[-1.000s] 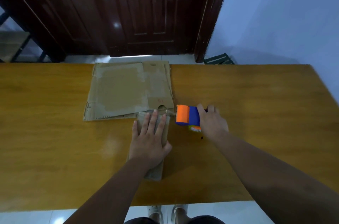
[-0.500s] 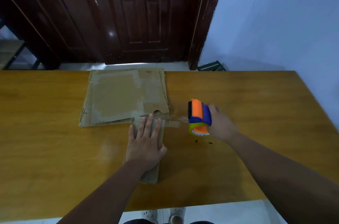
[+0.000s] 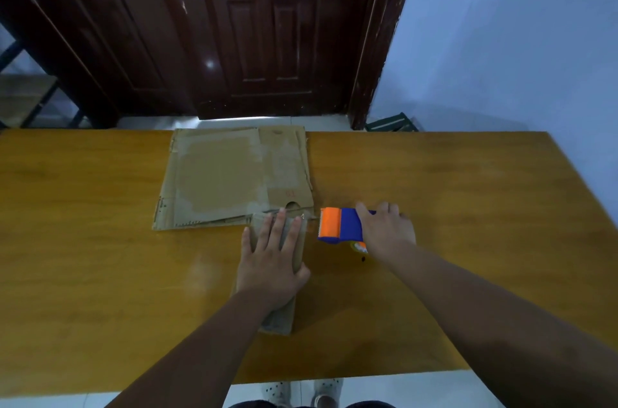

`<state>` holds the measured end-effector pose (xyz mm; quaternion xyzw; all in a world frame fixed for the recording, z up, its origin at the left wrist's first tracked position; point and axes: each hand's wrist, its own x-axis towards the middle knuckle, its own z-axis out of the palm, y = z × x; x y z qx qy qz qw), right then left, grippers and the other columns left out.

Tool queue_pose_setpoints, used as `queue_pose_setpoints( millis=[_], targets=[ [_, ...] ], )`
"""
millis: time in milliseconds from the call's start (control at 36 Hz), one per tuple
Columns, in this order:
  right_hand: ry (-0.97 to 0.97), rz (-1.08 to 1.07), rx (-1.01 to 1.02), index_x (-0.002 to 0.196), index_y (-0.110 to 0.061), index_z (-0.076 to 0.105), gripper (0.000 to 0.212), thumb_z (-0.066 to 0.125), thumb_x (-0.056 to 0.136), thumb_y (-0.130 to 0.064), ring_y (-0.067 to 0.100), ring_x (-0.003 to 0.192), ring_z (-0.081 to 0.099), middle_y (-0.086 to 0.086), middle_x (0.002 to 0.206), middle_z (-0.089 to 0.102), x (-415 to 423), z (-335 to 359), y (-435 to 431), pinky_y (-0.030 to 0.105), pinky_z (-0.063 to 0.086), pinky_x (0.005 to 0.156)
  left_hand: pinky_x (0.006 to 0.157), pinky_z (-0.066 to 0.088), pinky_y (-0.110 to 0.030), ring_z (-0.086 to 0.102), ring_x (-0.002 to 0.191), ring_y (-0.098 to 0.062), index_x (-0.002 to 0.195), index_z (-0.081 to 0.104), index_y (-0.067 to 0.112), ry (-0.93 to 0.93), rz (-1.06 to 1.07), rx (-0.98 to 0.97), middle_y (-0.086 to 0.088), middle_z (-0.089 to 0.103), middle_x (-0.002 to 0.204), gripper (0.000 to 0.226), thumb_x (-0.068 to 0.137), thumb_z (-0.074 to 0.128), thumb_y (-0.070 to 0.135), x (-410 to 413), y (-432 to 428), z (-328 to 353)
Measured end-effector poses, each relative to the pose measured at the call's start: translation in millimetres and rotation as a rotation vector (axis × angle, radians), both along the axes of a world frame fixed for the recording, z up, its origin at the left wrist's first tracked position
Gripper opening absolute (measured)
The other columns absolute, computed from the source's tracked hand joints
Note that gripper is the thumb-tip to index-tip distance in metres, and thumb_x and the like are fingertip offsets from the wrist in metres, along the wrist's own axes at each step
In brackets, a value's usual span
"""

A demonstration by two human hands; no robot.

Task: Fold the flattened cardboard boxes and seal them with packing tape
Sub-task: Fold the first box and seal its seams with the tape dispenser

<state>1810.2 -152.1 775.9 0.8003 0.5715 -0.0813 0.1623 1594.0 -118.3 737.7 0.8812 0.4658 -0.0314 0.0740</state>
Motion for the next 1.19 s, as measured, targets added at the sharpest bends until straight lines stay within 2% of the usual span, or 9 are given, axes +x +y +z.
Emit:
queue_pose_setpoints(
  millis=[139, 333, 472, 583, 667, 806, 944, 1083, 1194],
  targets=[
    [-0.065, 0.072, -0.019, 0.132, -0.028, 0.021, 0.055, 0.055, 0.089, -0.025, 0.028, 0.1, 0.045, 0.015, 0.113, 0.045, -0.5, 5.4, 6.2, 0.035, 0.037, 0.073, 0.112, -0.009, -0.055, -0.019, 0.145, -0.024, 0.134, -0.039, 0.042, -0.01, -0.003, 0.002, -0.003, -0.022, 0.158, 0.081, 0.079, 0.016, 0.062, -1.1, -0.6, 0.1],
    [-0.166, 0.148, -0.128, 0.131, -0.027, 0.025, 0.046, 0.051, 0.093, -0.025, 0.033, 0.107, 0.045, 0.018, 0.12, 0.046, -9.8, 23.7, 24.5, 0.038, 0.035, 0.08, 0.109, -0.008, -0.06, -0.02, 0.144, -0.032, 0.136, -0.029, 0.053, 0.006, -0.029, -0.007, -0.009, -0.022, 0.157, 0.074, 0.081, 0.021, 0.059, 2.2, -0.8, 1.5],
    [-0.264, 0.152, -0.236, 0.132, -0.023, 0.029, 0.046, 0.053, 0.093, -0.026, 0.035, 0.112, 0.046, 0.019, 0.125, 0.047, -26.9, 32.2, 36.3, 0.038, 0.034, 0.084, 0.104, -0.011, -0.068, -0.027, 0.14, -0.039, 0.138, -0.029, 0.048, 0.075, -0.011, -0.054, -0.015, -0.029, 0.153, 0.077, 0.087, 0.029, 0.054, 13.1, -3.4, 5.2],
    [-0.26, 0.128, -0.268, 0.127, -0.021, 0.033, 0.048, 0.06, 0.088, -0.03, 0.031, 0.106, 0.051, 0.013, 0.112, 0.053, -35.4, 38.5, 36.8, 0.038, 0.039, 0.083, 0.103, -0.01, -0.07, -0.028, 0.139, -0.04, 0.14, -0.028, 0.043, 0.087, 0.006, -0.069, -0.014, -0.03, 0.153, 0.078, 0.09, 0.031, 0.055, 17.0, -5.3, 5.5],
    [-0.215, 0.159, -0.253, 0.122, -0.02, 0.037, 0.048, 0.063, 0.083, -0.031, 0.027, 0.096, 0.052, 0.007, 0.092, 0.046, -37.3, 47.2, 33.6, 0.036, 0.036, 0.073, 0.104, -0.009, -0.069, -0.025, 0.141, -0.038, 0.144, -0.017, 0.046, 0.059, 0.026, -0.071, -0.011, -0.025, 0.155, 0.073, 0.089, 0.026, 0.068, 15.2, -4.9, 5.4],
    [-0.101, 0.203, -0.274, 0.119, -0.02, 0.042, 0.051, 0.065, 0.076, -0.035, 0.021, 0.081, 0.048, -0.001, 0.082, 0.044, -35.6, 60.3, 35.2, 0.031, 0.035, 0.057, 0.105, -0.003, -0.069, -0.017, 0.143, -0.037, 0.146, -0.001, 0.045, 0.049, 0.064, -0.062, -0.009, -0.015, 0.158, 0.069, 0.089, 0.028, 0.069, 19.2, -5.6, 7.7],
    [0.086, 0.161, -0.274, 0.116, -0.025, 0.047, 0.073, 0.054, 0.069, -0.081, 0.023, 0.09, 0.055, -0.002, 0.097, 0.055, -29.0, 59.5, 42.1, 0.032, 0.042, 0.064, 0.107, -0.003, -0.068, -0.016, 0.144, -0.035, 0.146, 0.002, 0.047, 0.011, 0.088, -0.068, -0.007, -0.013, 0.159, 0.064, 0.09, 0.023, 0.069, 19.1, -6.4, 7.6],
    [0.195, 0.067, -0.284, 0.123, -0.02, 0.053, 0.079, 0.039, 0.078, -0.083, 0.026, 0.097, 0.057, 0.004, 0.112, 0.058, -20.6, 53.8, 54.1, 0.035, 0.043, 0.068, 0.108, -0.004, -0.067, -0.017, 0.144, -0.033, 0.147, 0.003, 0.047, -0.007, 0.091, -0.072, -0.006, -0.013, 0.159, 0.062, 0.09, 0.018, 0.07, 19.3, -7.4, 10.0],
    [0.345, 0.027, -0.435, 0.082, -0.018, 0.052, 0.055, 0.053, 0.08, -0.073, 0.018, 0.069, 0.052, 0.003, 0.082, 0.054, -17.4, 51.7, 70.7, 0.029, 0.036, 0.057, 0.107, -0.004, -0.066, -0.017, 0.144, -0.033, 0.146, 0.002, 0.048, -0.024, 0.092, -0.079, -0.005, -0.012, 0.159, 0.06, 0.092, 0.017, 0.067, 17.9, -7.7, 9.7]
  ],
)
